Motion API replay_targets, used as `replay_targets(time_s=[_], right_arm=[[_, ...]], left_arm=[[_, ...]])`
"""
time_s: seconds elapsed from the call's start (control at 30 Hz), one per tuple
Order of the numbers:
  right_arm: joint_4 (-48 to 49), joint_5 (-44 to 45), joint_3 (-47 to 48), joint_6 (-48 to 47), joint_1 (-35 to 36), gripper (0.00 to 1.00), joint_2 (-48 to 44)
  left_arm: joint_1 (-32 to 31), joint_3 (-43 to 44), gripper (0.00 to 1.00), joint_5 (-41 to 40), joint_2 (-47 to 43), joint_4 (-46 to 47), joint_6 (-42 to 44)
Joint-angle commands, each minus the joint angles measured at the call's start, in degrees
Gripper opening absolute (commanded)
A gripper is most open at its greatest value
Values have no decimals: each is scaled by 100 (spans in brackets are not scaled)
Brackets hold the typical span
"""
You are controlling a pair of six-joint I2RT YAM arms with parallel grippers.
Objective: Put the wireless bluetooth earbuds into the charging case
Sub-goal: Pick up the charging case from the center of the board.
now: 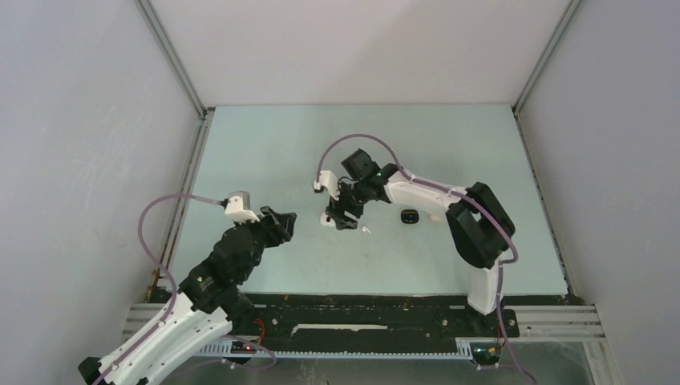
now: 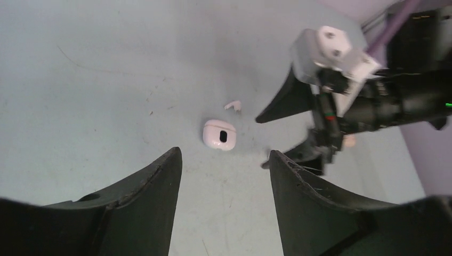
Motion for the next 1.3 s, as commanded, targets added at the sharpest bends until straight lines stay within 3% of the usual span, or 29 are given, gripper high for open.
replay_targets(time_s=[0.0, 0.2, 0.7, 0.87, 0.93, 1.0, 1.17, 1.27], right_arm=[[-260, 103, 1233, -150, -32, 71, 808], [-742, -207, 2233, -80, 44, 68, 1591], [-1061, 385, 2457, -91, 217, 67, 2178], [-1160, 542, 2451, -89, 232, 49, 2174], [-1264, 633, 2368, -146, 233, 38, 1969], [-1158, 730, 2028, -225, 229, 33, 1546], [-851, 803, 809, -336, 212, 30, 36], [-872, 489, 251, -387, 151, 30, -874]], left_arm=[[-28, 57, 67, -444, -306, -147, -60], [-21, 146, 67, -427, -319, -330, 55], [-22, 189, 67, -330, -95, -134, 150], [-28, 164, 67, -348, -65, -133, 150], [-23, 113, 67, -388, -81, -90, 142], [-25, 23, 68, -418, -64, 16, 129], [-12, -288, 71, -171, 377, 711, -126], [11, -459, 71, 577, 815, 1490, -263]])
